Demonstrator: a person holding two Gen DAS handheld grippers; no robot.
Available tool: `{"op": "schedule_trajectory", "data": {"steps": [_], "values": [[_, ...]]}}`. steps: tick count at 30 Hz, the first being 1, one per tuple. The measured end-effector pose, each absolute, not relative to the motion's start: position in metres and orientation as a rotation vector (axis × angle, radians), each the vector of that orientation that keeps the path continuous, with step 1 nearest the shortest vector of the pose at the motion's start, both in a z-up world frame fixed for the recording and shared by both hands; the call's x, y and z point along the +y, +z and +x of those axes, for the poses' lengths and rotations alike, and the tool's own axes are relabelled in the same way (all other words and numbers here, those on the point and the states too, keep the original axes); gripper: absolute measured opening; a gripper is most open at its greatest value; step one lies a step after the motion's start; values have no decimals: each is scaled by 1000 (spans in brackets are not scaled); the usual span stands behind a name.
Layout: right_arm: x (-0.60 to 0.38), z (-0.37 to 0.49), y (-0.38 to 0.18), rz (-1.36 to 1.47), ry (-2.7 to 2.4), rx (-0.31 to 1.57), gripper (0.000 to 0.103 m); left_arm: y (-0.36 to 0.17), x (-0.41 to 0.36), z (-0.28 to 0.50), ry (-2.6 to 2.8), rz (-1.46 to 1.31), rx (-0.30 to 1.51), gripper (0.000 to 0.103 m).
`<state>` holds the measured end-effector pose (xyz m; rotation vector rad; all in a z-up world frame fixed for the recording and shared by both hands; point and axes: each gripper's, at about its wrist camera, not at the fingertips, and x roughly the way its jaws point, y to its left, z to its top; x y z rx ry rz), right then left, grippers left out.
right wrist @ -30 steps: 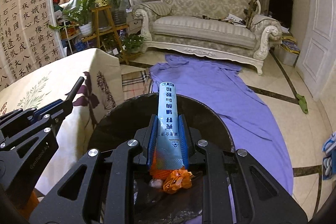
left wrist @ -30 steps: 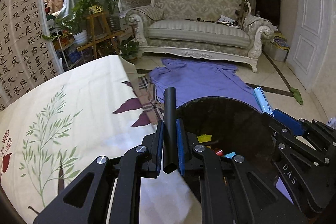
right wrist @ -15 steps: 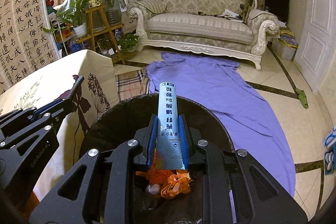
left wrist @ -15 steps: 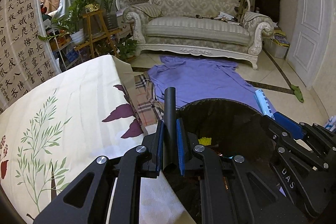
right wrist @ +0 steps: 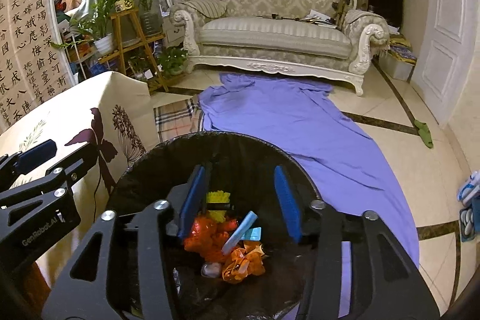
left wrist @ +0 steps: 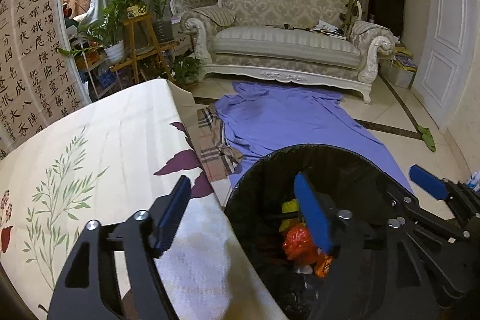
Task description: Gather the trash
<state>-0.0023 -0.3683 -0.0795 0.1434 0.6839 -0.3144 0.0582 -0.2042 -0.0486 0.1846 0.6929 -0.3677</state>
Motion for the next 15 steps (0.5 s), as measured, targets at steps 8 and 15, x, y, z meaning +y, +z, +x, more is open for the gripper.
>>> {"op": "schedule_trajectory", "data": {"steps": [8, 15], "values": [[-364, -14, -69, 133, -336, 660, 64, -46, -198, 53, -363, 178, 691, 78], [-358, -27, -58, 124, -351, 636, 70, -36, -189, 40, -347, 167, 661, 82]]}}
